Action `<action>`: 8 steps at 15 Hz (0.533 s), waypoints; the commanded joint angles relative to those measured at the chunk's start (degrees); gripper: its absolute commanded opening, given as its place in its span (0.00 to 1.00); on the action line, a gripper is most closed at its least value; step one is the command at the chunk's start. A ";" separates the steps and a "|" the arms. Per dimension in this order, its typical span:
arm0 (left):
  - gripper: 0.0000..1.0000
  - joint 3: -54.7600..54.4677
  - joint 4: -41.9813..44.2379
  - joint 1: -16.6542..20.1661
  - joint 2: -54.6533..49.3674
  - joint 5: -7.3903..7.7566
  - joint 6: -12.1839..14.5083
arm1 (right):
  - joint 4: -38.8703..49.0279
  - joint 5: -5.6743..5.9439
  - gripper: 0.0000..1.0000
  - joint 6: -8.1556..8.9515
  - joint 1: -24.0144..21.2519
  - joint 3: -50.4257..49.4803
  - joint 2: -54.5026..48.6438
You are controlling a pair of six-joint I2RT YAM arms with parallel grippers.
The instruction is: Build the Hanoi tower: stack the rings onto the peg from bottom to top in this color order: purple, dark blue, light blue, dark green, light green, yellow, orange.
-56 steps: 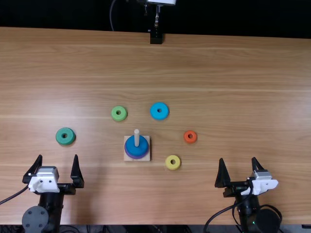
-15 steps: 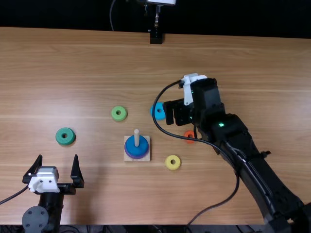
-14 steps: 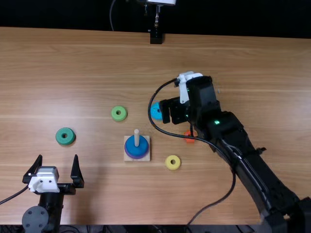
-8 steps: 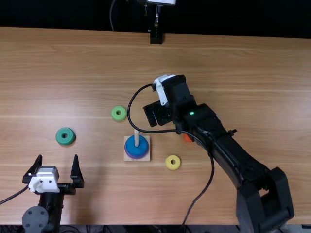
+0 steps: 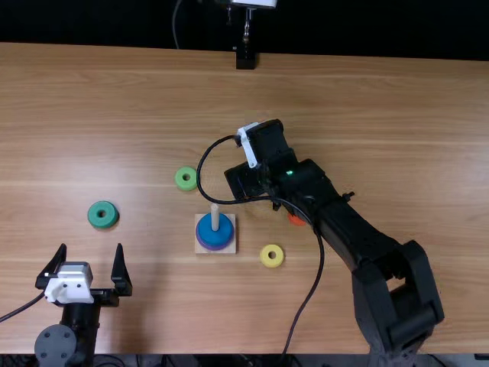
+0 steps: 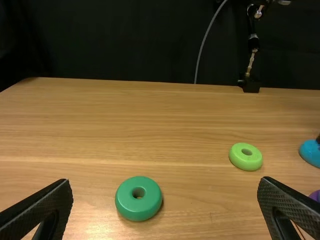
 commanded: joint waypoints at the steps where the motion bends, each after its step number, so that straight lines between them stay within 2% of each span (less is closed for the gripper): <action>1: 1.00 -1.89 -0.09 -0.26 -0.62 0.01 0.15 | -0.11 0.74 1.00 -0.06 -0.26 2.76 1.81; 8: 1.00 -1.89 -0.09 -0.26 -0.62 0.01 0.26 | -0.32 0.96 1.00 0.04 -0.26 6.36 4.98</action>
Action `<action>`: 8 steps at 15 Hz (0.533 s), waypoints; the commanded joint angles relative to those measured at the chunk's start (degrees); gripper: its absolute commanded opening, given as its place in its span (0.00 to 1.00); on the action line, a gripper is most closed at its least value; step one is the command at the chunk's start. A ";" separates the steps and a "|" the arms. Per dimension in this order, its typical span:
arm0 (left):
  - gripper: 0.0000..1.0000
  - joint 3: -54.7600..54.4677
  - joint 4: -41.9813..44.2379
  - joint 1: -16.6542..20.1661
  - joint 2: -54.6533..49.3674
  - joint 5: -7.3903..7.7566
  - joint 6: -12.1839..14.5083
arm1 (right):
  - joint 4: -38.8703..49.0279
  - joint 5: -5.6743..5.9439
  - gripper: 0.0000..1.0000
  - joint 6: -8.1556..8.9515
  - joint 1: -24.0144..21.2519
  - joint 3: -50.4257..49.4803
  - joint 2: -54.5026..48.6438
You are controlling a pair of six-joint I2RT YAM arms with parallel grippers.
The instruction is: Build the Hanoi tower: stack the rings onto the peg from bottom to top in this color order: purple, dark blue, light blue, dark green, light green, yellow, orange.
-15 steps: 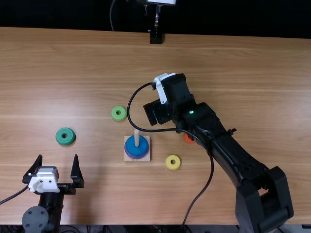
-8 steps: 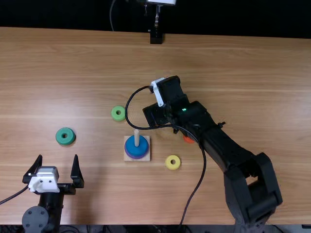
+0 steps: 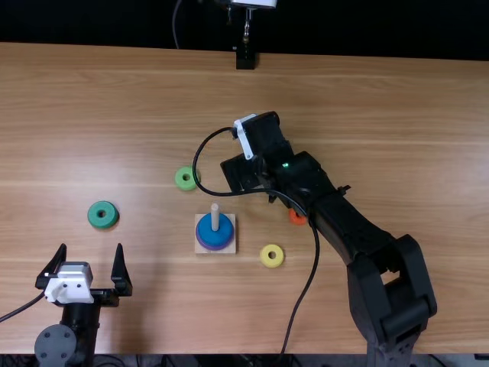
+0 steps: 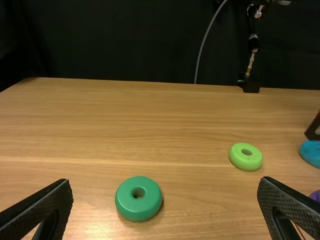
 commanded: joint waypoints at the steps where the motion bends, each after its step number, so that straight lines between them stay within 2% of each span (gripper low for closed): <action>1: 1.00 -1.89 -0.11 -0.26 -0.62 -0.08 0.30 | -0.10 0.58 1.00 0.06 -0.20 2.26 3.67; 6: 1.00 -1.89 -0.11 -0.26 -0.62 0.03 0.30 | -8.43 0.69 1.00 0.06 -0.28 5.86 4.99; 8: 1.00 -1.89 -0.11 -0.26 -0.62 -0.08 0.30 | -9.17 0.69 1.00 0.06 -0.28 6.39 5.96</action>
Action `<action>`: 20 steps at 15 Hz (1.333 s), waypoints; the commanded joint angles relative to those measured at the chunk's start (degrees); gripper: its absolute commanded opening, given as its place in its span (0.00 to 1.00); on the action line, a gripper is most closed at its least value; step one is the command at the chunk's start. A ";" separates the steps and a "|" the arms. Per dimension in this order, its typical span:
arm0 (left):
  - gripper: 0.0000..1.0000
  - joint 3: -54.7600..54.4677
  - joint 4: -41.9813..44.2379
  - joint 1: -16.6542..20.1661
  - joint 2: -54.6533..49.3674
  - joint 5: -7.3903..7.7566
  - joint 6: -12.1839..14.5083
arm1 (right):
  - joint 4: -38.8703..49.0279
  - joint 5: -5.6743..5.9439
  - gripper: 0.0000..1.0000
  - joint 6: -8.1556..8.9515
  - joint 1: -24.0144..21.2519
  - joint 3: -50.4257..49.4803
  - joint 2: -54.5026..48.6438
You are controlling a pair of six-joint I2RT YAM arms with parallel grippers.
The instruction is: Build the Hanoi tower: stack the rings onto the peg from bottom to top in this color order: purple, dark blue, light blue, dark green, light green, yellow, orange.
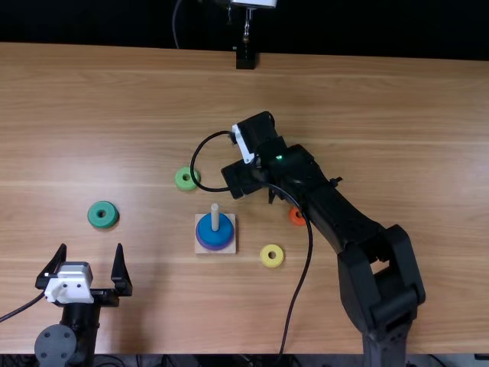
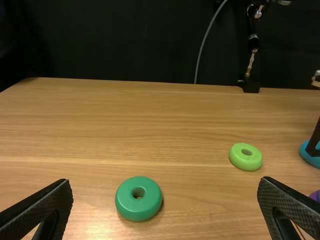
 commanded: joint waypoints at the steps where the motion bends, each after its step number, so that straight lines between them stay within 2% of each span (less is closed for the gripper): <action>1: 1.00 -1.89 -0.11 -0.24 -0.62 0.03 0.28 | -0.38 0.69 1.00 0.04 -0.26 2.35 1.89; 8: 1.00 -1.89 -0.11 -0.24 -0.62 -0.08 0.28 | -7.44 0.79 1.00 0.15 -0.09 8.33 6.73; 16: 1.00 -1.89 -0.11 -0.24 -0.62 -0.08 0.28 | -7.87 0.69 1.00 0.46 -0.09 9.12 6.90; 18: 1.00 -1.89 -0.11 -0.24 -0.62 0.03 0.28 | -7.76 0.48 0.66 0.88 -0.09 8.68 6.90; 19: 1.00 -1.89 -0.11 -0.24 -0.62 0.03 0.28 | -7.87 0.37 0.56 0.99 -0.09 8.68 6.81; 20: 1.00 -1.89 -0.11 -0.24 -0.62 -0.08 0.18 | -7.87 0.37 0.51 0.99 0.00 8.59 6.81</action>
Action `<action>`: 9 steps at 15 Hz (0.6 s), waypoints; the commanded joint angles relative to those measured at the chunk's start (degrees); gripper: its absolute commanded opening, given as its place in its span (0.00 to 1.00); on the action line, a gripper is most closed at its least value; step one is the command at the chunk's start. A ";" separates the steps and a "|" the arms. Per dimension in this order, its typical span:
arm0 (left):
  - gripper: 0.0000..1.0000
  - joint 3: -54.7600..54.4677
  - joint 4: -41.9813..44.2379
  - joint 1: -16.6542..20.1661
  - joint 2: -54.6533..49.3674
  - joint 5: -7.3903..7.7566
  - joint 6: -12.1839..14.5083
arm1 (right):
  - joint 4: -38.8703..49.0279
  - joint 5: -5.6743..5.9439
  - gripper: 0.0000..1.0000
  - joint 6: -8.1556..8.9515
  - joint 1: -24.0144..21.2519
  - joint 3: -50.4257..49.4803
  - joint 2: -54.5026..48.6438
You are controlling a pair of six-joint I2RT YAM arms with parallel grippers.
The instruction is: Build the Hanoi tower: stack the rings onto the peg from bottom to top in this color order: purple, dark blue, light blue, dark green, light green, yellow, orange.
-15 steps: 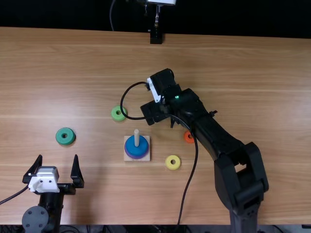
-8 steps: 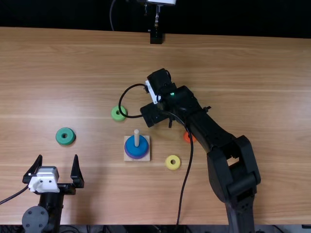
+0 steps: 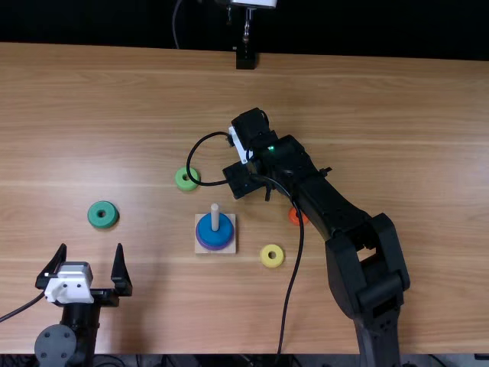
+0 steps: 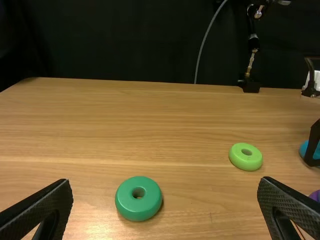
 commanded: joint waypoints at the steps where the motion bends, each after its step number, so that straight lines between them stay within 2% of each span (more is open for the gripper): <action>1: 1.00 -1.91 -0.09 -0.24 -0.62 0.01 0.26 | 0.00 0.05 0.46 0.60 0.00 1.05 0.47; 3: 1.00 -1.91 -0.09 -0.24 -0.62 0.01 0.26 | 0.00 0.05 0.31 0.60 0.00 1.05 0.47; 5: 1.00 -1.91 -0.09 -0.24 -0.62 0.01 0.26 | 0.11 0.05 0.05 0.49 -0.17 0.87 0.47; 6: 1.00 -1.91 -0.09 -0.32 -0.62 0.01 0.26 | 0.11 -0.06 0.00 0.60 -0.26 0.79 0.47; 9: 1.00 -1.91 -0.09 -0.24 -0.62 -0.10 0.26 | 0.00 -0.16 0.00 0.70 -0.26 0.79 0.39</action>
